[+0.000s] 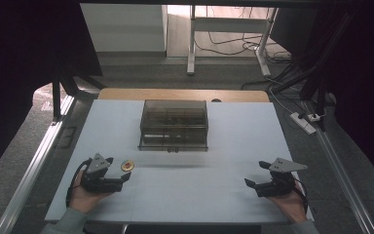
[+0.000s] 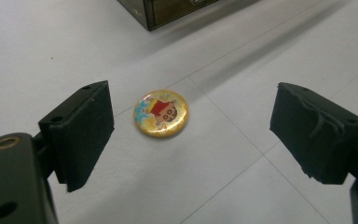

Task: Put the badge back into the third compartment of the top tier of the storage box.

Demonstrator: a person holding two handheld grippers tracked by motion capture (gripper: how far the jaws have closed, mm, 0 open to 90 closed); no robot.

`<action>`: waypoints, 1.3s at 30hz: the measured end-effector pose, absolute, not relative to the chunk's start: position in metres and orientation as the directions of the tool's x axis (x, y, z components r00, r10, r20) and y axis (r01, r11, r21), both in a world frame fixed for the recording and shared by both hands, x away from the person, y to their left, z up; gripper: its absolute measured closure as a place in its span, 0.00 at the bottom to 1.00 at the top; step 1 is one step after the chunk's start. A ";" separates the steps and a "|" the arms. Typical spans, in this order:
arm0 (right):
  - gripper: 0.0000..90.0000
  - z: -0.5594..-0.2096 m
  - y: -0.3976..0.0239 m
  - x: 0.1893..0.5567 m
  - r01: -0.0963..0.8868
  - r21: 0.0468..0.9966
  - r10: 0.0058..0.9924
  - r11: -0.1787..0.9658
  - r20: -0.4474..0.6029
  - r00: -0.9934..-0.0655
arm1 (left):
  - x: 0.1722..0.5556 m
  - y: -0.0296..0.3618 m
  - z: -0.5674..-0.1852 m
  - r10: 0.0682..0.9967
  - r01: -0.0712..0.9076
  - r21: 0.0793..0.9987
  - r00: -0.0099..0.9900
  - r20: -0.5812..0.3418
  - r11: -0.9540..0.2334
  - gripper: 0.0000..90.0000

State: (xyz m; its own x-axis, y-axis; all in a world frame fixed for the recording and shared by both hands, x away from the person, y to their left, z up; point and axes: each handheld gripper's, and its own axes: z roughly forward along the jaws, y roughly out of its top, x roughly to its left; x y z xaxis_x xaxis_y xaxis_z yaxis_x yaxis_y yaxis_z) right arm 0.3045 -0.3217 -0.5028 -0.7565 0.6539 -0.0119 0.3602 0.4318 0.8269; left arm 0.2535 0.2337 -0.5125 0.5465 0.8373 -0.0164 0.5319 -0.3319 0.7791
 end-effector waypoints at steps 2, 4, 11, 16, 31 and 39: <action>0.11 -0.502 -0.322 0.304 0.359 0.835 0.656 0.417 -0.003 -0.754 | 0.253 0.233 -0.512 0.833 0.527 0.779 0.554 -0.013 -0.339 0.15; 0.11 -0.502 -0.323 0.305 0.361 0.835 0.660 0.416 -0.004 -0.751 | 0.253 0.232 -0.512 0.832 0.525 0.777 0.555 -0.004 -0.346 0.16; 0.12 -0.502 -0.323 0.305 0.360 0.836 0.659 0.415 -0.004 -0.752 | 0.252 0.231 -0.509 0.831 0.524 0.776 0.556 0.000 -0.351 0.16; 0.12 -0.502 -0.324 0.306 0.366 0.842 0.665 0.396 0.012 -0.746 | 0.252 0.226 -0.504 0.824 0.526 0.766 0.567 0.008 -0.369 0.16; 0.12 -0.501 -0.324 0.305 0.365 0.843 0.670 0.395 0.008 -0.743 | 0.257 0.221 -0.479 0.828 0.523 0.757 0.560 0.042 -0.392 0.16; 0.12 -0.500 -0.324 0.305 0.359 0.845 0.669 0.397 0.001 -0.743 | 0.269 0.216 -0.471 0.830 0.535 0.735 0.554 0.066 -0.416 0.17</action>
State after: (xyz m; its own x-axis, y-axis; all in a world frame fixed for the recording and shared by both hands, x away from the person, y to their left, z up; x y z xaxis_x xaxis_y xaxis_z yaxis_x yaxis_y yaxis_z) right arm 0.3053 -0.3238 -0.5002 -0.7434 0.6688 0.0015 0.3589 0.3971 0.8447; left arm 0.2686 0.2162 -0.4709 0.5542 0.8298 0.0662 0.5354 -0.4162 0.7349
